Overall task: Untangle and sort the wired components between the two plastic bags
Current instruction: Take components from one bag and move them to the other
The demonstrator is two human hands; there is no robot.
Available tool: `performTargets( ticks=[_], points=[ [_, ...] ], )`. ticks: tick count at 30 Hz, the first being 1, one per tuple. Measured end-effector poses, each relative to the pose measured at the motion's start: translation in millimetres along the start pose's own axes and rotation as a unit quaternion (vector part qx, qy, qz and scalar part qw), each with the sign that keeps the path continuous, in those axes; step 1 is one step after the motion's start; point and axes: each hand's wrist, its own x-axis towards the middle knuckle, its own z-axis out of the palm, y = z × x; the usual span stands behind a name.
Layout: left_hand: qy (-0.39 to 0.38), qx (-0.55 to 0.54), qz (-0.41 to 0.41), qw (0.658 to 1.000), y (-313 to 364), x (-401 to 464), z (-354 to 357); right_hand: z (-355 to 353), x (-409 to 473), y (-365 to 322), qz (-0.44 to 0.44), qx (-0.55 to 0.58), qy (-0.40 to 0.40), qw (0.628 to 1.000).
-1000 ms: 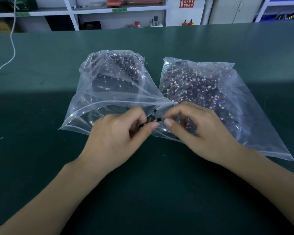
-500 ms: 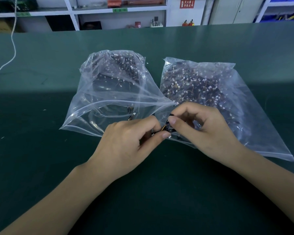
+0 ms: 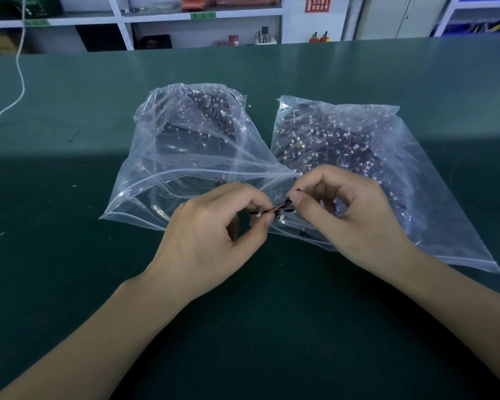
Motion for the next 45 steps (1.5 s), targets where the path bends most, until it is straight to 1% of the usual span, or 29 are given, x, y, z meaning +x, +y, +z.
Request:
performTargets(
  ticks=[2, 5, 8, 11, 14, 19, 23, 25, 26, 30, 35, 37, 39, 45],
  points=[
    [-0.012, -0.032, -0.018, 0.999, -1, 0, 1, 0, 0, 0, -0.007, -0.011, 0.009, 1.0],
    [-0.035, -0.122, -0.075, 0.989, 0, 1, 1, 0, 0, 0, -0.041, -0.057, 0.009, 0.997],
    [-0.036, -0.185, -0.133, 0.973, 0, 1, 0, -1, 1, 0, -0.092, -0.107, 0.005, 0.99],
    [-0.026, -0.225, -0.166, 0.96, 0, 3, 1, -2, 2, 2, -0.119, -0.138, 0.006, 0.983],
    [-0.026, -0.277, -0.19, 0.941, 1, 5, 1, -2, 1, 3, -0.129, -0.149, 0.007, 0.98],
    [-0.009, -0.361, -0.269, 0.893, 0, 7, 1, -2, 1, 3, -0.145, -0.154, 0.018, 0.977],
    [-0.037, -0.392, -0.275, 0.877, 2, 8, -1, 0, 2, 4, -0.145, -0.145, 0.042, 0.978],
    [-0.038, -0.386, -0.272, 0.881, 3, 8, 0, -1, 2, 3, -0.146, -0.141, 0.05, 0.978],
    [-0.036, -0.372, -0.268, 0.888, 3, 8, 1, -1, 2, 3, -0.147, -0.142, 0.051, 0.978],
    [-0.035, -0.273, -0.224, 0.935, 1, 3, 4, 1, 2, 2, -0.135, -0.133, 0.048, 0.981],
    [-0.032, -0.155, -0.129, 0.979, -1, -1, 3, 1, 0, 0, -0.048, -0.046, 0.039, 0.997],
    [-0.037, -0.12, -0.097, 0.987, -1, -1, 4, 2, -1, 0, -0.017, -0.008, 0.036, 0.999],
    [-0.033, -0.11, -0.08, 0.99, 0, -2, 4, 2, -1, 1, -0.002, 0.012, 0.025, 1.0],
    [-0.009, -0.069, -0.065, 0.995, -3, -3, 6, 3, -1, 2, 0.012, -0.001, 0.003, 1.0]
  ],
)
